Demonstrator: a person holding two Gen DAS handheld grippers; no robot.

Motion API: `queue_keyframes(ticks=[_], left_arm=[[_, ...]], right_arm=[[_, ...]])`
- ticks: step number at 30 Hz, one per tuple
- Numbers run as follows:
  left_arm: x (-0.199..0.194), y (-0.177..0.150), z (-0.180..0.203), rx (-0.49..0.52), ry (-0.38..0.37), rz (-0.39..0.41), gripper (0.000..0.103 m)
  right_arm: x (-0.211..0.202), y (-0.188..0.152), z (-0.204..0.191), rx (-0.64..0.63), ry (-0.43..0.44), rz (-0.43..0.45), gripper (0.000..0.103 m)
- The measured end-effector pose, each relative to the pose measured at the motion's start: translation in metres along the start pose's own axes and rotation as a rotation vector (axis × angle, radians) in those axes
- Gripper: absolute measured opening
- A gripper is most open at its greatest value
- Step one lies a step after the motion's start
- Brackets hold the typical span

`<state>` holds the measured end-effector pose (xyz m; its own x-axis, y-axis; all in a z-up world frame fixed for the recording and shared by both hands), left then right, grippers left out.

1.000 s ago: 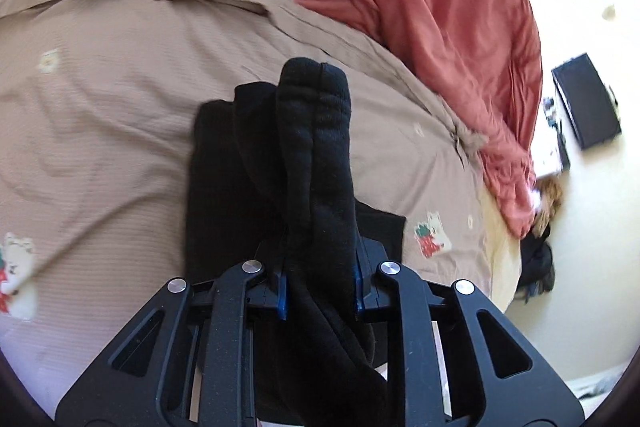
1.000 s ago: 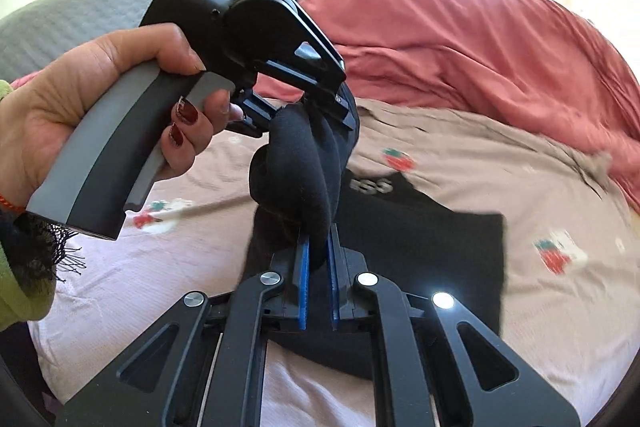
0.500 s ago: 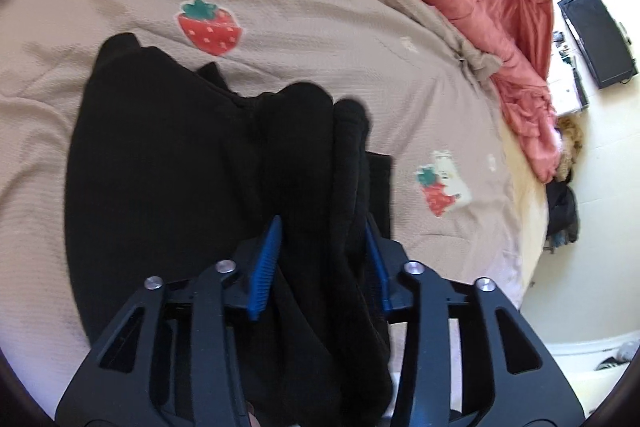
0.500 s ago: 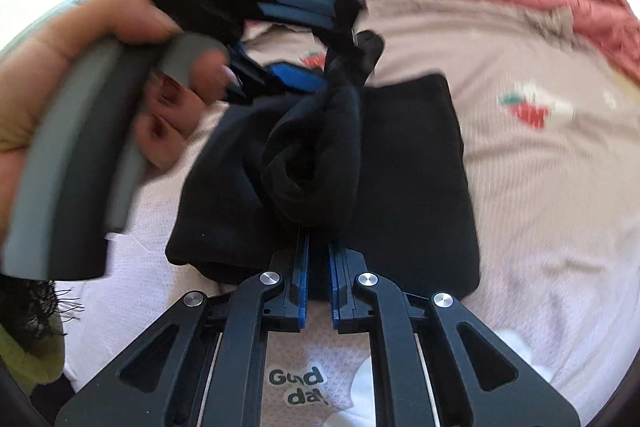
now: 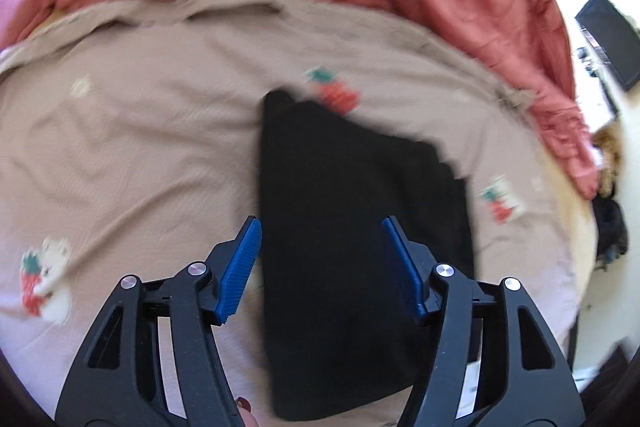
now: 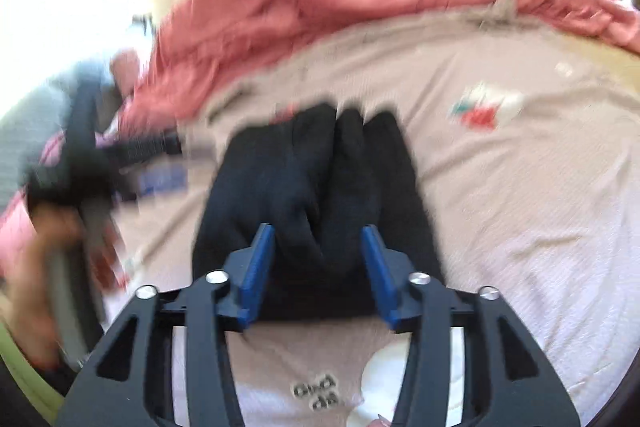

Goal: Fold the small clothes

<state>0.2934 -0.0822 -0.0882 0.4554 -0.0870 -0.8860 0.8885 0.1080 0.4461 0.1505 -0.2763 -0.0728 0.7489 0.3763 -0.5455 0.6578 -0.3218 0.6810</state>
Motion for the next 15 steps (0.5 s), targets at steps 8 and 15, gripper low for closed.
queue_keyframes(ticks=[8, 15], left_arm=[[0.017, -0.036, 0.015, 0.156, 0.067, 0.015, 0.056], [0.013, -0.044, 0.028, 0.249, 0.128, 0.076, 0.053]], right_arm=[[0.032, 0.048, 0.035, -0.009, 0.068, -0.062, 0.067], [0.082, 0.050, 0.061, 0.102, 0.171, -0.228, 0.067]])
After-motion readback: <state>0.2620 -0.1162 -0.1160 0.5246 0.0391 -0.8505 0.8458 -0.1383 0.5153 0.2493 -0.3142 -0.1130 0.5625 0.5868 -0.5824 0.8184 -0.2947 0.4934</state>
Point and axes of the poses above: each gripper's, at about its wrist camera, not at the fingertips, and x roughly the way its jaws point, z to its right, y to its top, the point moved 1 cm from there along x, roughly the way its jaws point, and after that the axes turned 12 degrees about y, right-handed, at the moved point
